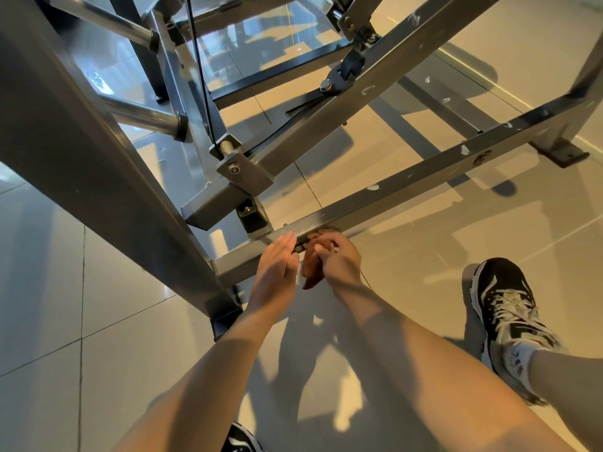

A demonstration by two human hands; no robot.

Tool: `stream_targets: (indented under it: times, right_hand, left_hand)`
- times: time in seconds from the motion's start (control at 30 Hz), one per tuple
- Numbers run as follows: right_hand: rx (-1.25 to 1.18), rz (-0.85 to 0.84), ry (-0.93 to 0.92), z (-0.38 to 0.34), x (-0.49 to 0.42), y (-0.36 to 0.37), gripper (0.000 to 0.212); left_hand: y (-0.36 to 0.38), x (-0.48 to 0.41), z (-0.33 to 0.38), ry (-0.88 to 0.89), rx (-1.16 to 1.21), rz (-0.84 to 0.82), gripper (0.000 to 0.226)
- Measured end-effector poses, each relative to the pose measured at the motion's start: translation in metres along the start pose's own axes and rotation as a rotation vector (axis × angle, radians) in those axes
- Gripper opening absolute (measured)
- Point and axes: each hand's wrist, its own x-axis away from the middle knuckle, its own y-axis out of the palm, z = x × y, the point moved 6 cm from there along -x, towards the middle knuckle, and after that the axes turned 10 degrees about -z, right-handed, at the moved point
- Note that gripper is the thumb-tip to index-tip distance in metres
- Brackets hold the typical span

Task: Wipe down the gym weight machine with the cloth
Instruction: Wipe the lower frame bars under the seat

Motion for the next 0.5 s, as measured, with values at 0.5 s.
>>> stream_targets:
  times: [0.5]
  right_hand:
    - [0.199, 0.048, -0.036, 0.007, -0.007, 0.017, 0.015]
  left_hand:
    - [0.001, -0.001, -0.001, -0.067, 0.179, -0.02, 0.045]
